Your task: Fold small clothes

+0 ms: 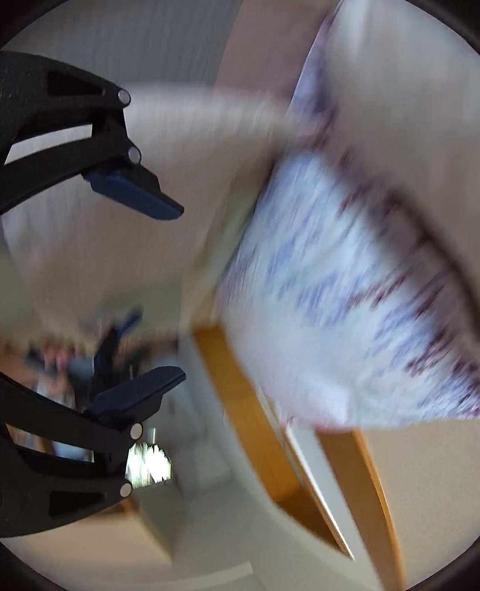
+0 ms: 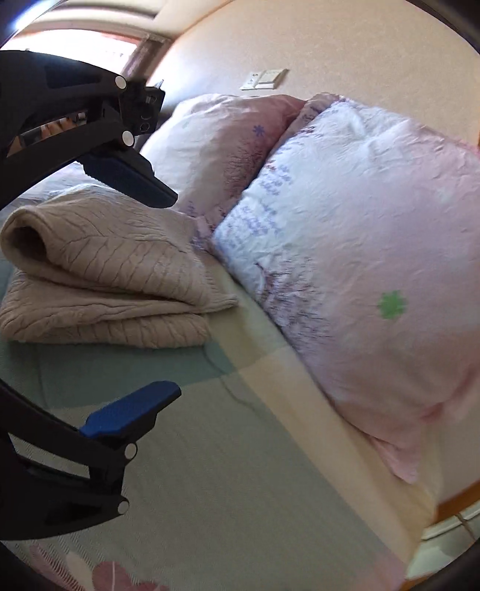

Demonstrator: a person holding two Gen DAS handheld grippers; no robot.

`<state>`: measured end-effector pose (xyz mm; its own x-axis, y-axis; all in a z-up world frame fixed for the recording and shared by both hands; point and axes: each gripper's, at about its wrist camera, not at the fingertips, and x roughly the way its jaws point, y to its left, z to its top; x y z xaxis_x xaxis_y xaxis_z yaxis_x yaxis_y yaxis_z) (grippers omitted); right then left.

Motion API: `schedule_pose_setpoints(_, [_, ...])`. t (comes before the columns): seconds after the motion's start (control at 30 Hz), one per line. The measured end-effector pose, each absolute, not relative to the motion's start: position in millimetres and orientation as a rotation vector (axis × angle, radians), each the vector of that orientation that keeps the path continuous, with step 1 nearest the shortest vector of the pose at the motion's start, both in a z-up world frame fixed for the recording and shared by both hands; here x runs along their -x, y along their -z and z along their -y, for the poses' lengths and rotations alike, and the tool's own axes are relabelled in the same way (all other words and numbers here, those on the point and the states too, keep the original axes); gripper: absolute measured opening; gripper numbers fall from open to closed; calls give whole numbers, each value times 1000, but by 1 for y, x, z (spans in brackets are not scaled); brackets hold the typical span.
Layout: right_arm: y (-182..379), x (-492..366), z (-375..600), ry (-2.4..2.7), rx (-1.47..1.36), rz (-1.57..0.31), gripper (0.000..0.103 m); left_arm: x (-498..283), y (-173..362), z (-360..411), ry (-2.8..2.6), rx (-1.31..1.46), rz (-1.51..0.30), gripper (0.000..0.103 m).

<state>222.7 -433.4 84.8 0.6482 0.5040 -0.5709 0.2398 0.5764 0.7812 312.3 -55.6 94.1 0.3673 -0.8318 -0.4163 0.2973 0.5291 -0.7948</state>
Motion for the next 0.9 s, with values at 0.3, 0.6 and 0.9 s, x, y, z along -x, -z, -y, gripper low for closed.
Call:
schedule_pose_setpoints(0.3, [-59,-257,373,-262,-857,-1100,90,-308,-33,56,647,468,-1108,84])
schedule_pose_setpoints(0.6, [-83,-246,335,-354,-876,-1043,31,-293,-51,33,758,556,-1040,42])
schedule_pose_setpoints(0.9, [-68,-261,258,-316,-683,-1168,60,-261,-86,-45,381,238,-868,64])
